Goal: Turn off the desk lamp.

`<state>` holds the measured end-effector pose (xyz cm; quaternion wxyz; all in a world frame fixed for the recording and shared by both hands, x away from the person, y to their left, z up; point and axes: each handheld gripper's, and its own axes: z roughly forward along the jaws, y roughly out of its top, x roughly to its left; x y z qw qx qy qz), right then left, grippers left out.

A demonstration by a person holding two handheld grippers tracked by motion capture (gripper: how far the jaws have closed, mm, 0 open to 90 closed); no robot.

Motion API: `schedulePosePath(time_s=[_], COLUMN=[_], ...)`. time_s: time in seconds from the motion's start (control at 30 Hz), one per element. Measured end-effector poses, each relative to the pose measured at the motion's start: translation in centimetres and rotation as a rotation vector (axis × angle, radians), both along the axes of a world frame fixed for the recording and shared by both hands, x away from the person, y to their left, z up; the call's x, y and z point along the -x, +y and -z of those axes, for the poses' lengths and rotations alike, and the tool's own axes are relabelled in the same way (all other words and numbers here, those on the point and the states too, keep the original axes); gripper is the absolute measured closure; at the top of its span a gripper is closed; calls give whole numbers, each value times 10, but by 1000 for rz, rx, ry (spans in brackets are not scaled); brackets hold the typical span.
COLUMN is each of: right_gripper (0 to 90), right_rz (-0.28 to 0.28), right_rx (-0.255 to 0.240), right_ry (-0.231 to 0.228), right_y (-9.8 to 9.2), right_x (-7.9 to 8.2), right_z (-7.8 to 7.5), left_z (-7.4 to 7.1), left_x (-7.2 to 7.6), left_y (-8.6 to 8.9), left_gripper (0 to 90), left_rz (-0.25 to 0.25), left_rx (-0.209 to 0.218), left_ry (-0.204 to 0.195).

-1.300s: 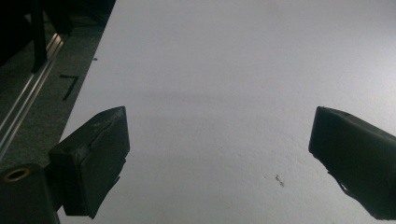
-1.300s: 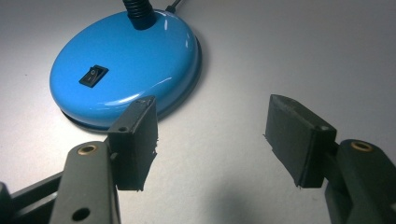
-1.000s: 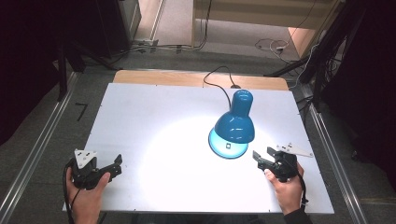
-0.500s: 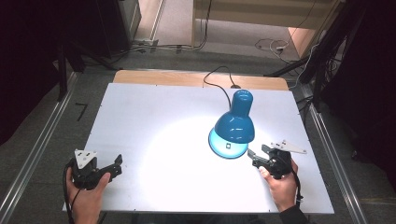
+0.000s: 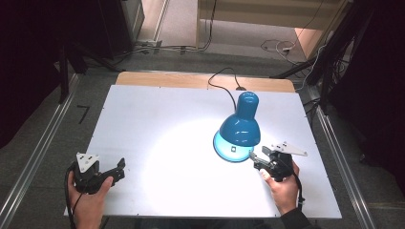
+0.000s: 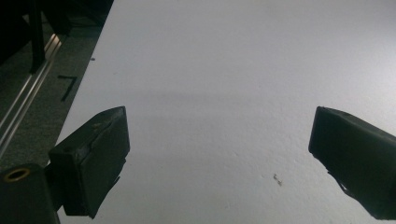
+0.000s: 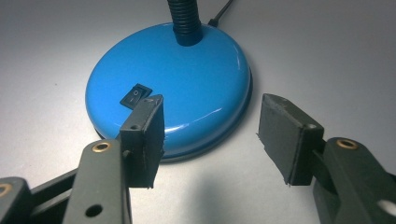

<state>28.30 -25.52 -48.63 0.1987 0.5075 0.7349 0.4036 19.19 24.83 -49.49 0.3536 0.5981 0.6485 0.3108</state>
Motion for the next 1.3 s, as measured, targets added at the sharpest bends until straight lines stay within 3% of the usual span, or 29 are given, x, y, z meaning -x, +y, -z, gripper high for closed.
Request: schedulePosePath(time_s=[0.5, 0.77, 0.93, 1.3], right_gripper=[637, 710, 827, 873], right_rz=[-64, -73, -85, -111], right_rx=[-3, -10, -14, -3], right_ry=[-35, -36, -41, -32], right_y=[20, 27, 30, 42], right_x=[-3, -5, -7, -11], right_z=[0, 0, 0, 3], left_z=[0, 0, 0, 0], left_x=[0, 0, 0, 1], left_y=[0, 1, 1, 1], left_gripper=[65, 66, 66, 66], left_rz=[1, 2, 4, 2], left_rx=[1, 2, 3, 4], left_ry=[-1, -1, -2, -3])
